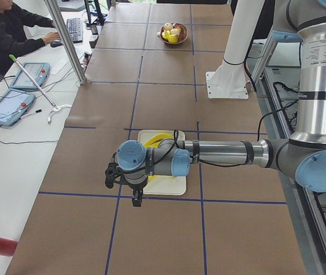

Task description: Transfer all bananas from basket to plate

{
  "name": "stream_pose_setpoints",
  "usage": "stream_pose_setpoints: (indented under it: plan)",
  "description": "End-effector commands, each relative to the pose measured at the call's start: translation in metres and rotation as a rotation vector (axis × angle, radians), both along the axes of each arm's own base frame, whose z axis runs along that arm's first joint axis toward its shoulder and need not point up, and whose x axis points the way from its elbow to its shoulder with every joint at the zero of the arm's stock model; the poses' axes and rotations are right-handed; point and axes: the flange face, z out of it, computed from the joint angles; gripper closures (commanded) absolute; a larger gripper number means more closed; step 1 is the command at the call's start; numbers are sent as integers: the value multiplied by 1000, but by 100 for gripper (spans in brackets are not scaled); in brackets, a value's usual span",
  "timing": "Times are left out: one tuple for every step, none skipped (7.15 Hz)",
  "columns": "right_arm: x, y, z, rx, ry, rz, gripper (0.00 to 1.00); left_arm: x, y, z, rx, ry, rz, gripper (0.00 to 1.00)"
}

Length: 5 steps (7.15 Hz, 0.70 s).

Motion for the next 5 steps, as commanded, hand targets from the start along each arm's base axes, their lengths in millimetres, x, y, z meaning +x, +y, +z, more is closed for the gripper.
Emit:
stream_pose_setpoints:
  plan:
    - [0,-3,-3,-8,-3,10,0,-1,3,3,-9,0,-4,0]
    - [0,-4,-4,-38,-5,35,0,0,5,6,-15,0,-3,0]
    - [0,-4,-4,-39,-7,37,0,-1,14,12,-24,3,-3,0]
    - [0,-4,-5,-37,-7,36,0,-4,15,12,-23,2,-11,0]
    - [0,-4,-4,-38,-7,37,0,-20,17,7,-14,0,-44,0]
